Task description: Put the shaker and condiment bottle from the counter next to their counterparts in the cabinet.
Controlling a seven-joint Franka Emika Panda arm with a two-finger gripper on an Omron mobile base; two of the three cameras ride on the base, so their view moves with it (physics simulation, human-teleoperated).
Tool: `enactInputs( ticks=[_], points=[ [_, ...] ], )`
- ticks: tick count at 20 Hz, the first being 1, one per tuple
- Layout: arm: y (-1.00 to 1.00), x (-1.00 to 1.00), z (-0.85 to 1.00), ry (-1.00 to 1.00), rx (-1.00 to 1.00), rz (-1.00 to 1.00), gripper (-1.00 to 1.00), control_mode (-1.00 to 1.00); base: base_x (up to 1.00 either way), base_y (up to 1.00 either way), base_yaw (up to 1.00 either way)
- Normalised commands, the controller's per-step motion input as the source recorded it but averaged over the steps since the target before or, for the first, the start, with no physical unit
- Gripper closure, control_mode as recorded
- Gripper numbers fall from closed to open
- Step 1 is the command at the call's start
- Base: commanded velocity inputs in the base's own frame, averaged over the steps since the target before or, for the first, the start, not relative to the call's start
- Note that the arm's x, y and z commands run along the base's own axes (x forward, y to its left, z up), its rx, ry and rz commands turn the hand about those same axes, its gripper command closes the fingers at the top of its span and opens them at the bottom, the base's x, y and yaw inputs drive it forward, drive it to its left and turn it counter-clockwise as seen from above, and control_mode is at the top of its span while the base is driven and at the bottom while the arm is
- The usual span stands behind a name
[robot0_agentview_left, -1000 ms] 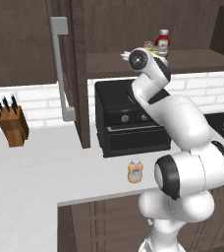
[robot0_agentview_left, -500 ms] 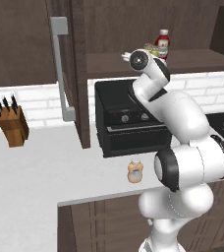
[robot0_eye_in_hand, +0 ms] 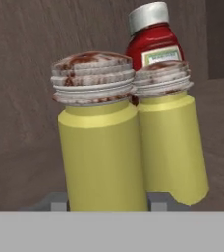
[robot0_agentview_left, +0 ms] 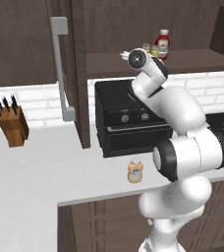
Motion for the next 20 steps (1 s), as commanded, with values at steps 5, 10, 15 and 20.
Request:
enactInputs(
  ticks=[5, 10, 15, 20],
  points=[
    [0.00, 0.29, -0.07, 0.00, 0.04, 0.00, 1.00, -1.00, 0.00, 0.00, 0.00],
    [0.00, 0.01, -0.17, 0.00, 0.02, 0.00, -1.00, -1.00, 0.00, 0.00, 0.00],
    [0.00, 0.00, -0.13, 0.00, 0.02, 0.00, -1.00, -1.00, 0.00, 0.00, 0.00],
    [0.00, -0.07, -0.06, -0.02, 0.02, 0.00, -1.00, -1.00, 0.00, 0.00, 0.00]
  ],
)
